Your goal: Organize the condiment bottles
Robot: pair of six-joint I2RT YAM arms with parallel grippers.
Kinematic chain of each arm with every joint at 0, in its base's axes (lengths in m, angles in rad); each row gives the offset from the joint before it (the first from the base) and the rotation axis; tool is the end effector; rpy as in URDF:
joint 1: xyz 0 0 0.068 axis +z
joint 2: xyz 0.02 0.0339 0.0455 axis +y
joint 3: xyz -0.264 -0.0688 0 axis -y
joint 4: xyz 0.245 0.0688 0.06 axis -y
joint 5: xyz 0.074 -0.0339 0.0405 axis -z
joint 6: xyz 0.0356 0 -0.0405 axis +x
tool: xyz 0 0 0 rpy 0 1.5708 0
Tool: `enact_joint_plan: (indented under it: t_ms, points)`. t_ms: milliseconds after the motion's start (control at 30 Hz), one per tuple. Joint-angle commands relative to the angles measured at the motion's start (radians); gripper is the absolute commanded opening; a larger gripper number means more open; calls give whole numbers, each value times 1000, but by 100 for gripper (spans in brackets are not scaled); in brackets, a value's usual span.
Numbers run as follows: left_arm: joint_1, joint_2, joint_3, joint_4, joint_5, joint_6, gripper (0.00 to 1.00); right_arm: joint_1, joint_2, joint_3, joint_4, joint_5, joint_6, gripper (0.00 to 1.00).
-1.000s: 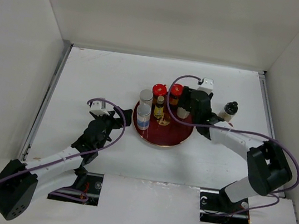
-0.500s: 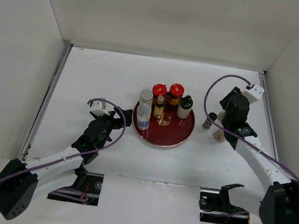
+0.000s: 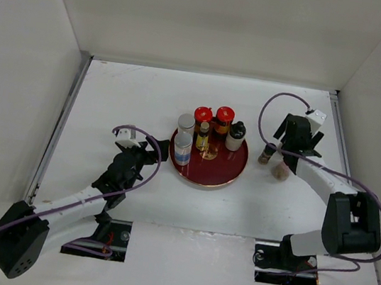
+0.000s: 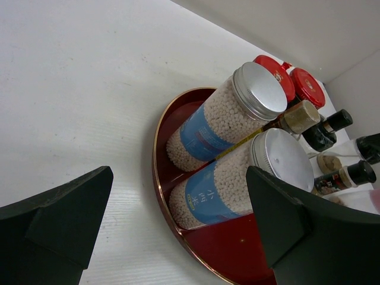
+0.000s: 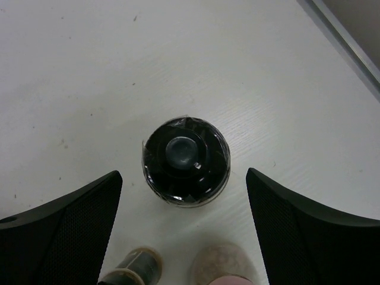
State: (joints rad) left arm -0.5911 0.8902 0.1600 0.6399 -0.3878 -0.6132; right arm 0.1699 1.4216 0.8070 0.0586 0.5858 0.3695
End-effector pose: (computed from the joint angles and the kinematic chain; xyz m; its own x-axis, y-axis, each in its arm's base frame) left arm 0.1594 -0.0908 0.1903 -0.1782 -0.5220 -0.8341 0.1231 0.8292 -0.5453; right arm 0.3025 0.0319 0.2276 -0.3688 0.2421 -0.8974 0.4881 0.8721 0.0346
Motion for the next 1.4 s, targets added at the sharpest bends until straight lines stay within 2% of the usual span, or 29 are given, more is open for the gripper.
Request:
enact_joint_plan:
  t_ms: [0,133,200,367,433,567,733,1000,1167,1367]
  points:
    - [-5,1,4,52,3,-8,100,-16,29,81,40,-24,-6,89]
    - [-8,6,7,52,6,-10,100,-37,77,93,61,-30,3,84]
    - [-6,1,6,52,6,-10,100,-36,91,93,70,-18,5,78]
    - [-8,26,9,58,9,-13,100,-43,122,100,66,-21,5,76]
    - [-9,21,9,61,9,-10,100,-43,122,98,72,-23,8,69]
    - [1,9,1,61,9,-13,100,-43,102,106,78,-6,14,54]
    - [-9,13,6,61,9,-7,100,-28,-5,107,132,49,-15,50]
    - [0,-17,-5,61,3,-7,100,140,-277,110,83,77,-96,48]
    - [14,-14,-7,61,7,-14,100,340,-423,132,-87,80,-107,47]
    - [41,-68,-17,46,1,-14,100,579,-501,120,-187,39,-107,47]
